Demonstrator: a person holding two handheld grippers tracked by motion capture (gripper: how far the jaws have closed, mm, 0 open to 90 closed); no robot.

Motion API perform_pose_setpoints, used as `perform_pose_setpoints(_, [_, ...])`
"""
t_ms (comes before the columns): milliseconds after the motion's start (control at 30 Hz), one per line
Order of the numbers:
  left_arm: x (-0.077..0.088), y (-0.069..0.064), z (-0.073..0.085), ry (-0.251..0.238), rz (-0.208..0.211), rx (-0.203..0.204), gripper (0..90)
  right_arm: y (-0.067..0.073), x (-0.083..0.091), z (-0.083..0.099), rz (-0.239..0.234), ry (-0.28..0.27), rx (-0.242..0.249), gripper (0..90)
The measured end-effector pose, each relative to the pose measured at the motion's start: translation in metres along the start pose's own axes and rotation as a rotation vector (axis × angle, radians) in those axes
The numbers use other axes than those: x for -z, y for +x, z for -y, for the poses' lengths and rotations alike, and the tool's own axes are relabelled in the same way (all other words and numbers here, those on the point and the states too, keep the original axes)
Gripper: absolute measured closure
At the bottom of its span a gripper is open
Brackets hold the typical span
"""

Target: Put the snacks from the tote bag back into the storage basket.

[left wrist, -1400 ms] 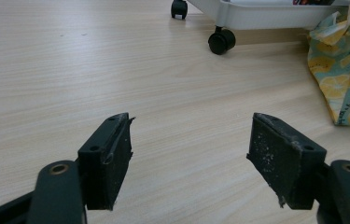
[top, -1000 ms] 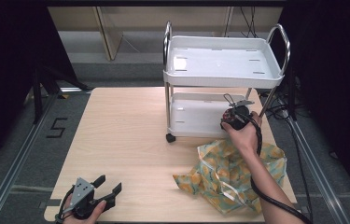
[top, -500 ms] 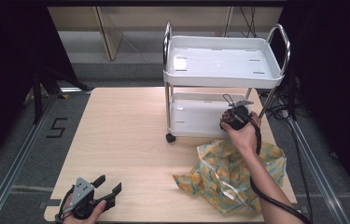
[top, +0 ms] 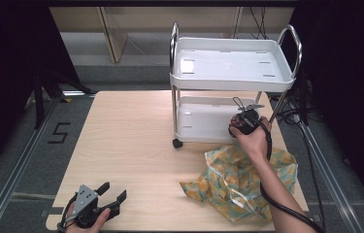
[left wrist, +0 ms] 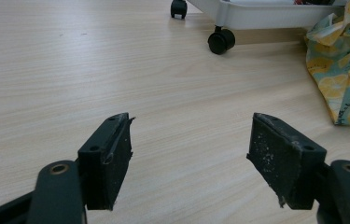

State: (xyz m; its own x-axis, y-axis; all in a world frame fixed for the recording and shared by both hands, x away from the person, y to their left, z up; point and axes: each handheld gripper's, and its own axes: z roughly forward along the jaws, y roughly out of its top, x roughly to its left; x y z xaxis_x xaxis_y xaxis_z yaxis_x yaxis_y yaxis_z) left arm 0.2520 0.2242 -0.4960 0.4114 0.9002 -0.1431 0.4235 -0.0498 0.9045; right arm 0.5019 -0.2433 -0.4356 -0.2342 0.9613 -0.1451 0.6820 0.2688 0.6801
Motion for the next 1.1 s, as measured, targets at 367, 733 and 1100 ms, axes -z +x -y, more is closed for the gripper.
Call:
perform_pose_setpoints(367, [-0.0006,0.0,0.0002,-0.006,0.004,0.0,29.3,-0.0021,0.0008,0.0011,-0.01,0.013,-0.026,26.4])
perform_pose_setpoints(733, [0.0001,0.0,0.0,-0.002,0.006,-0.001,29.3,0.0,0.0003,0.002,0.009,0.015,-0.068,26.4])
perform_pose_setpoints(1100, [-0.0004,0.0003,0.0003,-0.006,0.009,0.0,29.3,-0.0028,0.0026,0.0038,-0.015,0.019,-0.068,26.3])
